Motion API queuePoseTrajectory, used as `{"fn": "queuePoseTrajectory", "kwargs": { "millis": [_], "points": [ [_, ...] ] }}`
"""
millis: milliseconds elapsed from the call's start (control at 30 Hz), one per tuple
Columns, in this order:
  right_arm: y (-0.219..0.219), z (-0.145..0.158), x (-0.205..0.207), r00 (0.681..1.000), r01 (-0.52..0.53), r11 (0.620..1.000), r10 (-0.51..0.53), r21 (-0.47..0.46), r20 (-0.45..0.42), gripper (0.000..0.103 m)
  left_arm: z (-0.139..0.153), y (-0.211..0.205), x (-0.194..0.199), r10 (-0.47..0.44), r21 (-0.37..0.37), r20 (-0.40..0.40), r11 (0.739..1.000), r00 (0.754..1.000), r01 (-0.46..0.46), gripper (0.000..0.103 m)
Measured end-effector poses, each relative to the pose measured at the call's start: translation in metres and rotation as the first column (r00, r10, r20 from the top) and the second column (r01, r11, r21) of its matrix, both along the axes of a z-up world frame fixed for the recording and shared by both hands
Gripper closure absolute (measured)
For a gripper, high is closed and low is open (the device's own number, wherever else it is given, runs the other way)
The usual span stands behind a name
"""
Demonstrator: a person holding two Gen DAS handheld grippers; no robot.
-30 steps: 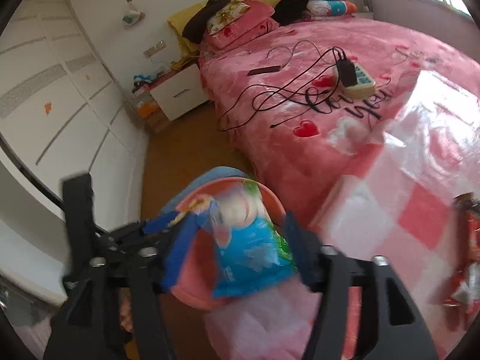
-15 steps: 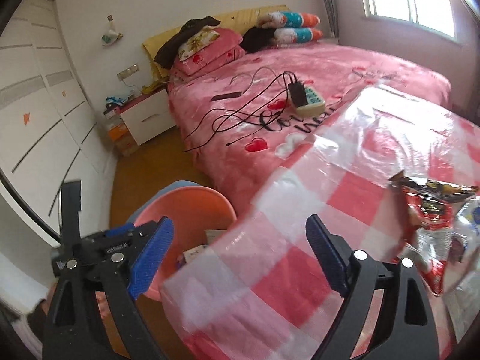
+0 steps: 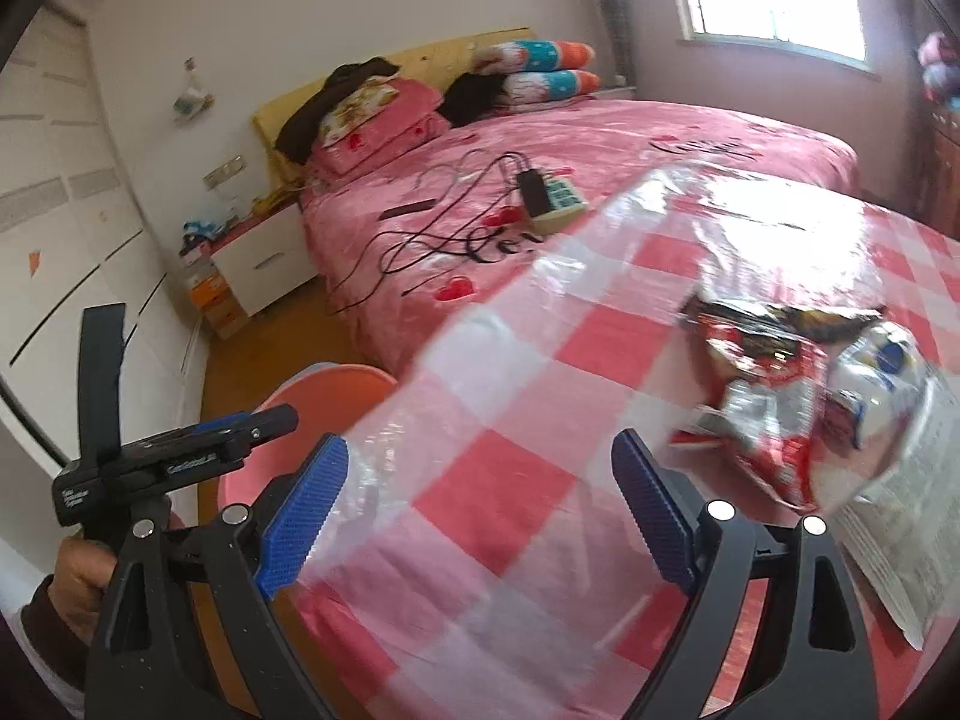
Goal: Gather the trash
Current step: 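Release the Vinda tissue pack into the pink bucket with the left gripper, then move both tools back over the table toward the remaining trash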
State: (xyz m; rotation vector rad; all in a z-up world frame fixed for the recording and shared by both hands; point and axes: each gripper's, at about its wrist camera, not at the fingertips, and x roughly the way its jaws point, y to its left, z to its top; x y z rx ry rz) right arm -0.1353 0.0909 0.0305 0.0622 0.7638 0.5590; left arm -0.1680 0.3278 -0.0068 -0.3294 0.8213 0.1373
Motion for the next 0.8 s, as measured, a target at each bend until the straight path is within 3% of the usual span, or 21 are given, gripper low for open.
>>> {"fn": "queuePoseTrajectory", "kwargs": {
  "millis": [800],
  "points": [
    [-0.124,0.002,0.0,0.974,0.228,0.967,-0.227,0.112,-0.021,0.014,0.035,-0.121,0.025,-0.214,0.088,0.014,0.973,0.977,0.212,0.025]
  ]
}}
